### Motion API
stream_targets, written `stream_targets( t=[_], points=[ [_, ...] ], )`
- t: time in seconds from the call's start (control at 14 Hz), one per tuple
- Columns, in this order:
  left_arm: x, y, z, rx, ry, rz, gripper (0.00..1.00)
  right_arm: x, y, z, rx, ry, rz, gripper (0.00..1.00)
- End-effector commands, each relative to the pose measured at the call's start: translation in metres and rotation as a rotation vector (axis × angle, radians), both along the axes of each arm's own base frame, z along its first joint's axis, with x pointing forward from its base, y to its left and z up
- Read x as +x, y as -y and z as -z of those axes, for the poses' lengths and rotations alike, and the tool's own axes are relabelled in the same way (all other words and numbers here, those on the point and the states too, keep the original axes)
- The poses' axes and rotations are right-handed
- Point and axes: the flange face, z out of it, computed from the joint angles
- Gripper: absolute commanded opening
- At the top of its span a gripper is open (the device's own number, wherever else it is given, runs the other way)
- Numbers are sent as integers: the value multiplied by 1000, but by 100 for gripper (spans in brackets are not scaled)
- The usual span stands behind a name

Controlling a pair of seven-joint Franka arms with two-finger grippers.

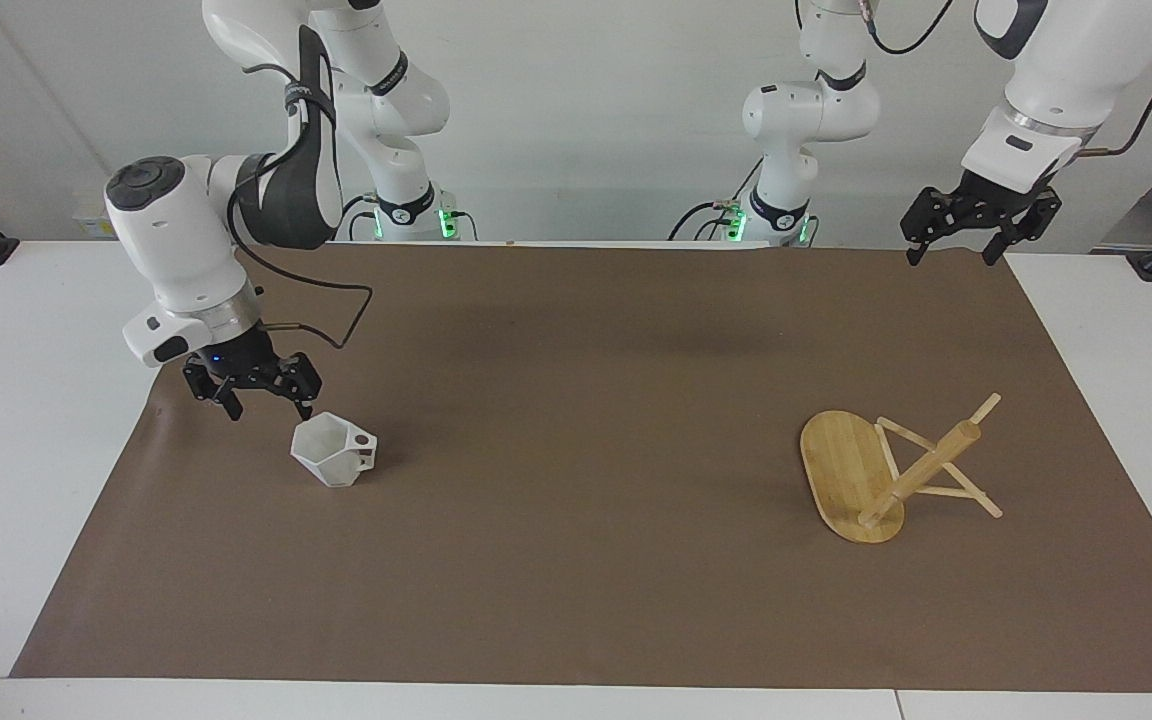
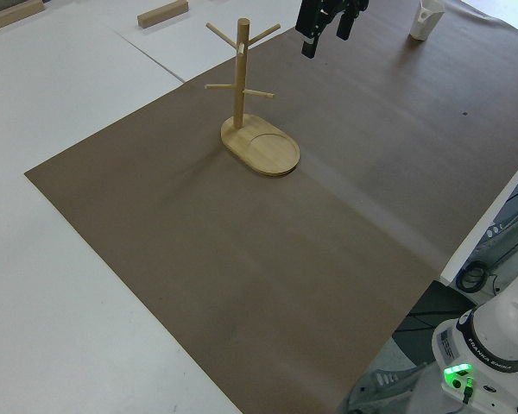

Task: Hang cup on rack
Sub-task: 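Reach the right gripper to the white hexagonal cup and grasp it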

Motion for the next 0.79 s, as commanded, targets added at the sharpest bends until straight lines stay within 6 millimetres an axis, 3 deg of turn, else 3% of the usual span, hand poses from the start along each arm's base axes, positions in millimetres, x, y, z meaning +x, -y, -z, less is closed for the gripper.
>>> stream_targets(
  t=[0.0, 0.72],
  points=[
    [-8, -2, 2, -6, 12, -7, 100, -8, 0, 23, -24, 2, -59, 100],
    [-8, -2, 2, -6, 12, -7, 100, 2, 4, 67, -30, 48, -44, 92]
  ],
)
